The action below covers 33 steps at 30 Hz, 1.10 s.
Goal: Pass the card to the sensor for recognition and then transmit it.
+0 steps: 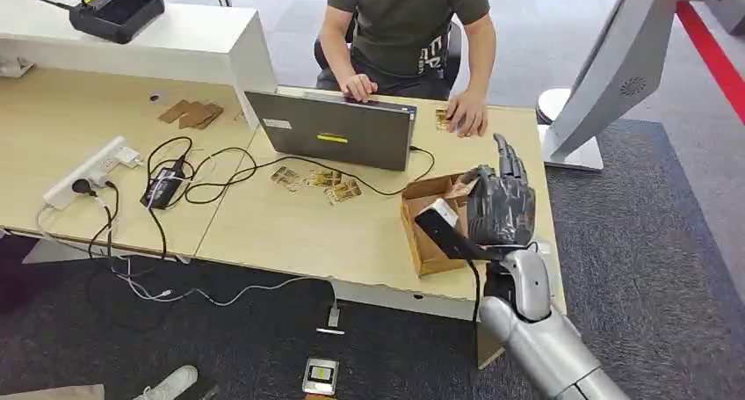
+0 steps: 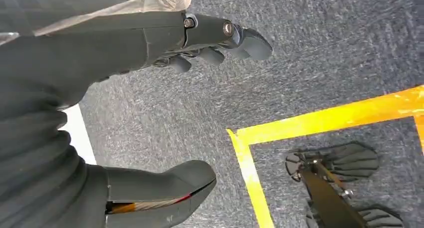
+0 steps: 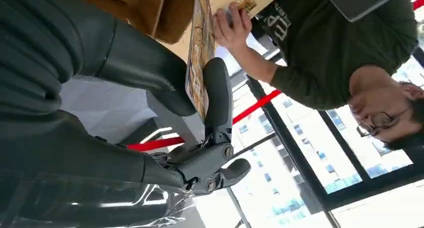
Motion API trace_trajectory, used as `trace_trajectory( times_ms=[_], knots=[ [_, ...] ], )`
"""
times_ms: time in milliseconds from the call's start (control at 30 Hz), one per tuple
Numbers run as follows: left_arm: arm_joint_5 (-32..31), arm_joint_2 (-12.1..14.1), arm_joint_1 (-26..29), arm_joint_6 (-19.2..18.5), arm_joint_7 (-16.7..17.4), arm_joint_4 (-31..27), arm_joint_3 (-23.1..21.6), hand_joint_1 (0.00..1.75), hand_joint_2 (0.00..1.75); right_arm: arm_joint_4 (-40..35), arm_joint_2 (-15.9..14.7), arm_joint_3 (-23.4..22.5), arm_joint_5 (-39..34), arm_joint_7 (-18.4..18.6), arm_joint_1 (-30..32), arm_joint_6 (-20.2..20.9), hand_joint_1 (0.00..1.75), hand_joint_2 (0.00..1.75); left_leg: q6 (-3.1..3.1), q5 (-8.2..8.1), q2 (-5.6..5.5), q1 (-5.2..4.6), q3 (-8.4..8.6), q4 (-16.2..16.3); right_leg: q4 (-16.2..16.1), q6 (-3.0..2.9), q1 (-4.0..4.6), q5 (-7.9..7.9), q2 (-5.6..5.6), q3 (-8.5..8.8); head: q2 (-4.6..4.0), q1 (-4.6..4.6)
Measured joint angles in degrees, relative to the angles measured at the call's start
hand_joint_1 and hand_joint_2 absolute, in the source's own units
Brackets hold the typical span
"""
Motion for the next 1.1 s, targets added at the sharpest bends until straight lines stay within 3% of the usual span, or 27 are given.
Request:
trace_trajectory(
  times_ms=[167,467,733,1100],
  knots=[
    [-1.64,-1.12,-1.19,-0.44,1.09,0.02,-0.83,0.0,1.75,0.57,1.12,0.39,0.41,1.29,-3.55,3.81,1.75,1.75,0.0,0.01,-0.01,0.0,-0.01,0.0,0.0,0.04,0.0,0.03,0.0,-0.01,0.0,-0.02],
    [-3.74,-3.54,-3.56,-0.81,2.34,0.04,-2.12,0.0,1.75,5.93,2.87,0.29,3.04,1.51,-9.85,5.43,1.75,1.75,0.0,0.02,-0.01,0.0,-0.01,0.0,0.0,0.04,0.0,0.04,0.0,-0.01,0.0,-0.02],
    [-6.21,-5.03,-4.9,-1.73,2.69,0.15,-2.97,0.0,1.75,9.47,4.07,-0.39,6.84,3.08,-13.01,9.49,1.75,1.75,0.0,0.02,-0.01,0.0,-0.02,0.0,0.0,0.04,0.0,0.04,0.0,-0.02,0.0,-0.02],
    [-8.59,-6.41,-4.96,-0.43,-0.05,0.59,-3.72,0.0,1.75,11.54,5.03,-1.75,9.9,3.26,-13.46,10.8,1.75,1.75,0.0,0.01,-0.01,0.0,-0.01,0.01,0.0,0.05,-0.01,0.04,0.0,-0.03,0.0,-0.02]
  ],
)
